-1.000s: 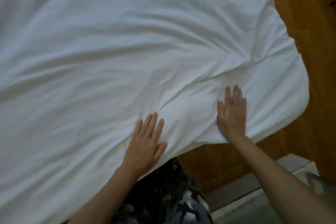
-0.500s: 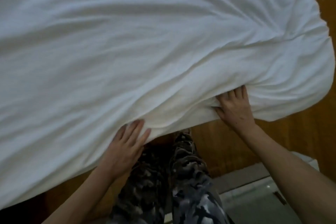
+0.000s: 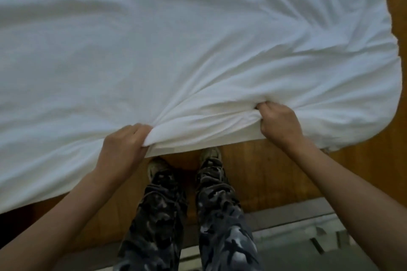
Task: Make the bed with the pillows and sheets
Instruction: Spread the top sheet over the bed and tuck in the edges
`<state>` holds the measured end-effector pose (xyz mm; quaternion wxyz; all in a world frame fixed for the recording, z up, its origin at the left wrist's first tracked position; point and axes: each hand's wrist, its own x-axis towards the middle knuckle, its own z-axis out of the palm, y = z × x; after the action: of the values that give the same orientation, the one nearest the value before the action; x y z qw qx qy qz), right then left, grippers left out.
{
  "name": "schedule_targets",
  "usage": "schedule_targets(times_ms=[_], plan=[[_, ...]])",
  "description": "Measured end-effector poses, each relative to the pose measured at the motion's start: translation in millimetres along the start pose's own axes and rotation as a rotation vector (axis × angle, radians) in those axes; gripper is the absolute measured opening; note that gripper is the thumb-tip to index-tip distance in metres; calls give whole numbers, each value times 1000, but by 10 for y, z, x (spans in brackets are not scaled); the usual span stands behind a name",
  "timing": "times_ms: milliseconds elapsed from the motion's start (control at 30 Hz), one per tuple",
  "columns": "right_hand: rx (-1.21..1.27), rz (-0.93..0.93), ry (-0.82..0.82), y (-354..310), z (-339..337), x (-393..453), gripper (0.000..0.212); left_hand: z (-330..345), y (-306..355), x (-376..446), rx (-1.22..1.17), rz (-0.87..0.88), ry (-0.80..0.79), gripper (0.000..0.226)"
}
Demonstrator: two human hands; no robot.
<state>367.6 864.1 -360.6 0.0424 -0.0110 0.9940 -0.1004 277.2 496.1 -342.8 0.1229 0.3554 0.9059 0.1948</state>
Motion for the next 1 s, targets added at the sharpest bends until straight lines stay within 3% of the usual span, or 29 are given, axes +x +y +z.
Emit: schedule_targets(times_ms=[133, 200, 300, 367, 433, 533, 600, 667, 767, 833, 933, 1000], plan=[[33, -220, -136, 27, -210, -859, 24, -169, 279, -430, -76, 151, -13, 18], [-40, -340, -281, 149, -219, -1045, 21, -63, 349, -660, -66, 178, -219, 27], [-199, -499, -665, 385, -103, -1097, 36, 299, 303, -1004, 80, 342, -611, 38], [-192, -507, -730, 429, -30, -1070, 38, 407, 343, -1059, 65, 322, -622, 47], [-97, -501, -555, 300, -12, -952, 31, 372, 431, -963, -26, 206, -414, 49], [5, -464, -87, -54, -32, -621, 31, 305, 447, -683, -28, -31, 16, 36], [52, -320, 156, -261, -34, -333, 36, 294, 346, -453, 16, -196, 184, 33], [81, -148, 284, -388, -29, -19, 42, 304, 254, -184, 30, -314, 272, 38], [109, 92, 334, -476, -19, 426, 51, 303, 184, 295, 4, -489, 325, 48], [88, 164, 290, -512, 36, 600, 55, 383, 232, 586, -17, -513, 298, 54], [0, 128, 102, -223, 266, 433, 56, 728, 566, 884, 44, -329, 183, 57], [-69, 181, -19, 282, 398, 71, 57, 1056, 953, 936, 109, -80, 33, 59]])
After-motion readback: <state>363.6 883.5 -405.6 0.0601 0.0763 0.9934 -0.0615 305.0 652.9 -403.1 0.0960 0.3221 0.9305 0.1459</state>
